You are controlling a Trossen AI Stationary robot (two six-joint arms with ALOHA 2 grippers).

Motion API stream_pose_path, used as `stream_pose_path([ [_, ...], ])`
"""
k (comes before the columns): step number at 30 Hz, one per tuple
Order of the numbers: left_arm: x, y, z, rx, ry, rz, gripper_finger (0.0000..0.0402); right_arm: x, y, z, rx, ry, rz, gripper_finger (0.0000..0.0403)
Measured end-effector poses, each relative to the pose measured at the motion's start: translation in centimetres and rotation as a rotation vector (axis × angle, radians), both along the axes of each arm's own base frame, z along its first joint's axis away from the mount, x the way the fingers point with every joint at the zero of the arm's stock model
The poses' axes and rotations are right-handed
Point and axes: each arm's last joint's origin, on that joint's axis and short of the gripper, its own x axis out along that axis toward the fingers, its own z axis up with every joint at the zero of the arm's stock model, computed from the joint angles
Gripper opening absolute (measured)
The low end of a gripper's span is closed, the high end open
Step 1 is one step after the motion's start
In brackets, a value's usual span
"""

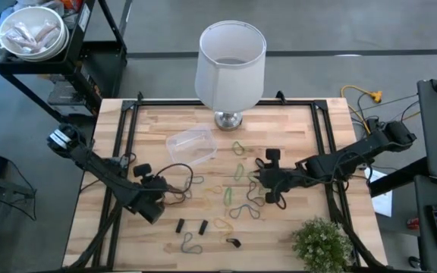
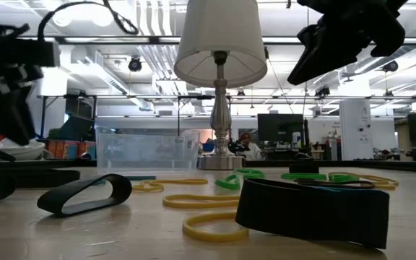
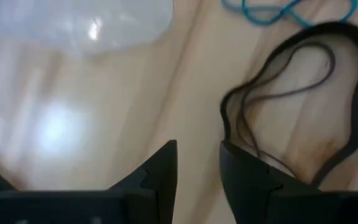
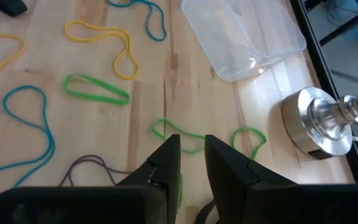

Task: Pick and place rubber bands into bin
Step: Put the black rubber band into the transparent bin

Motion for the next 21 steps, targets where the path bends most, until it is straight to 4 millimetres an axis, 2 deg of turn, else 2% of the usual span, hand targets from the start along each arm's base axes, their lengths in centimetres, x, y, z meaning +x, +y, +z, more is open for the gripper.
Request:
stream_pose_path([
  [4,-0.5,0.1,-1.1,-0.080,0.046,0.025,0.0105,0.0,0.0,0.1,-0.027,0.004,0.027,0.0068],
  [8,-0.4,-0.1,-1.4,-0.110,0.037,0.010,0.0105,0.1,0.0,0.2,-0.048,-0.005,0.053,0.0068],
  [14,0.0,-0.2,-1.7,-0.117,-0.001,-0.041,0.0105,0.2,0.1,0.3,-0.047,-0.015,0.058,0.0068],
  [21,-0.8,0.4,-3.3,-0.104,0.041,-0.046,0.0105,0.2,0.1,0.3,-0.017,-0.024,0.035,0.0068],
])
